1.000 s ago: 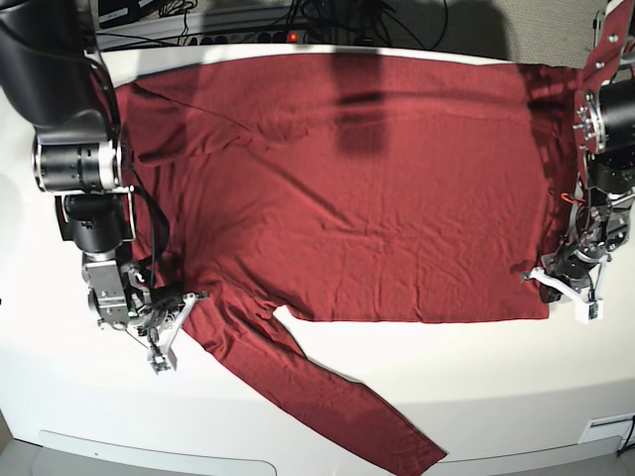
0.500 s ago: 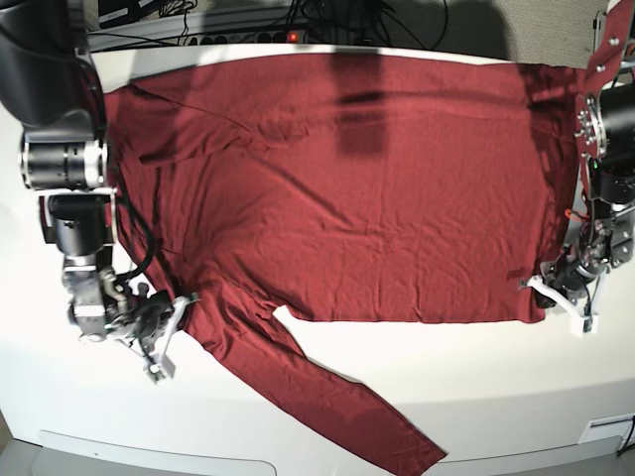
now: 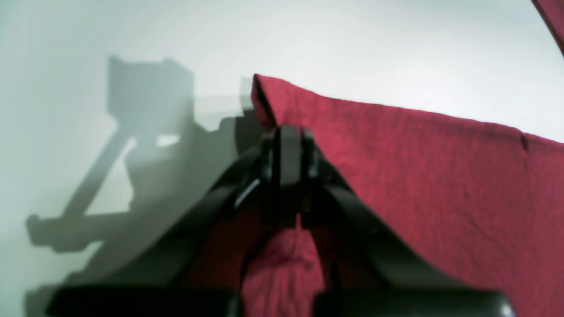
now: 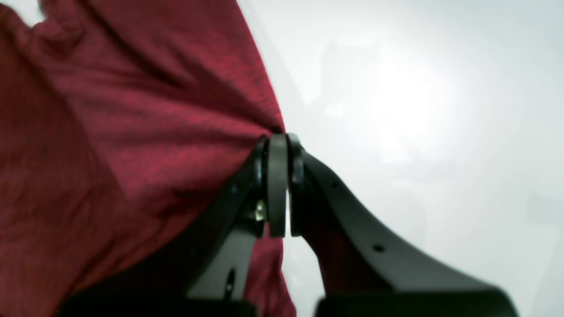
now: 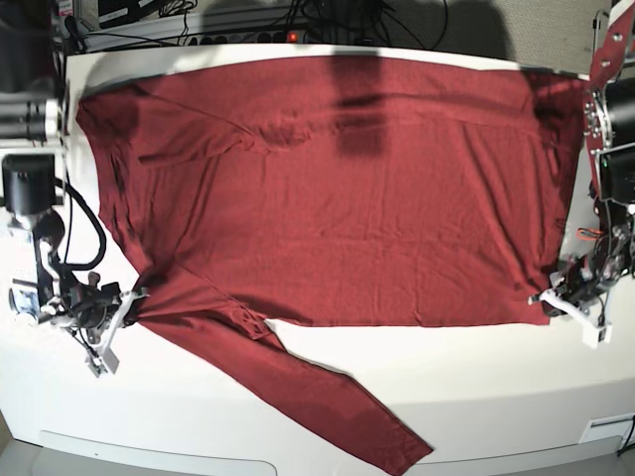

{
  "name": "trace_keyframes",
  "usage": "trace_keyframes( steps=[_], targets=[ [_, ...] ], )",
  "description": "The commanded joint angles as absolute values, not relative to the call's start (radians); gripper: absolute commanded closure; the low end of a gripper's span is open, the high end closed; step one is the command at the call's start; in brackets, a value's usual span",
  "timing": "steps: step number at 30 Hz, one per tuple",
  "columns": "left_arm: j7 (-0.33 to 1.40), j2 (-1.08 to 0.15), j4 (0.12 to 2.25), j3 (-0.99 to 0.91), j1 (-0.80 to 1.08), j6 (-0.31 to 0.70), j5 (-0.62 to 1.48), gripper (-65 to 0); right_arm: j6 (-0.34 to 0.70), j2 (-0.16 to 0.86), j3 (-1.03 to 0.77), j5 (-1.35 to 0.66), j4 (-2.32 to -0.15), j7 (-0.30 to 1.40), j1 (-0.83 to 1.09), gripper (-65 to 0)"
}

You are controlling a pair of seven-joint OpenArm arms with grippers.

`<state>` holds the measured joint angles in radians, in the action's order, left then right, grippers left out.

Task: Fold the T-shirt properly
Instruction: 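Pull the gripped side edge with both grippers, folding the shirt lengthwise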

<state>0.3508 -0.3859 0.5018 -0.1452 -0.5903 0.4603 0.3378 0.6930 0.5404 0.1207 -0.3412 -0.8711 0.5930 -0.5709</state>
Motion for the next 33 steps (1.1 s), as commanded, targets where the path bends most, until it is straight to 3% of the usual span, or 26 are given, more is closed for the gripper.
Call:
trace_keyframes(
  steps=[1,9,14,23,33],
  targets=[
    [0.336,-0.402,0.54,-0.148,-0.601,0.468,0.373,0.0,0.698,0.569,0.115,-0.38,-0.929,0.583,-0.579,0.0],
    [0.367,-0.403,0.989,-0.15,-0.338,0.458,0.421,0.0,0.698,0.665,0.108,-0.567,-1.228,0.64,-0.384,0.0],
    [0.367,-0.45,1.236,-0.16,-0.189,0.333,0.423,0.0,0.698,0.71,0.027,-0.634,-1.33,0.659,-0.28,0.0],
    [0.387,-0.532,1.398,-0.165,-0.035,0.316,0.476,0.0,0.698,0.709,-0.147,-0.685,-1.494,0.7,-0.083,0.0],
    [0.387,-0.534,1.509,-0.247,0.061,0.314,0.484,0.0,0.698,0.703,-0.289,-0.718,-1.604,0.704,0.069,0.0]
  ],
)
